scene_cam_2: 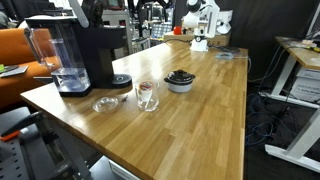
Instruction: Close the top compartment of the coffee maker.
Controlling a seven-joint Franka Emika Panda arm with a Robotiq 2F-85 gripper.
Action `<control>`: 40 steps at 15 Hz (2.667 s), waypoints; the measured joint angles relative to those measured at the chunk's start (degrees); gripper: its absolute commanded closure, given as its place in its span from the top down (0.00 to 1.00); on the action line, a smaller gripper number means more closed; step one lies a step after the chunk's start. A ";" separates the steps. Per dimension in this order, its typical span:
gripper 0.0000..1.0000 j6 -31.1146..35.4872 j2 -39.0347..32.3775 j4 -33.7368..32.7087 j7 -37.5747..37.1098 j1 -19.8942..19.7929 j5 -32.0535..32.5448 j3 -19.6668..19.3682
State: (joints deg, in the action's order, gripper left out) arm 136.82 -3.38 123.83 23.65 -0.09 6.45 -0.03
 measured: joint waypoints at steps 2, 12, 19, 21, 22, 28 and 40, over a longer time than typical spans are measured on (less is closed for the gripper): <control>1.00 -0.06 -1.27 -1.38 0.45 0.71 0.16 0.63; 1.00 -1.05 -7.61 -9.92 0.90 0.51 -0.19 1.03; 1.00 -1.78 -7.70 -10.34 0.88 0.37 -0.19 1.00; 1.00 -1.77 -7.71 -10.29 0.85 0.39 -0.16 1.09; 1.00 -1.77 -7.71 -10.26 0.85 0.42 -0.14 1.13; 1.00 -1.66 -7.67 -10.44 0.85 0.69 -0.10 1.61; 0.14 -1.22 -7.14 -10.66 0.85 0.76 -0.21 2.97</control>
State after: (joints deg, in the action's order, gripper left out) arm 135.60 -10.52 113.17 24.50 0.66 6.24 2.94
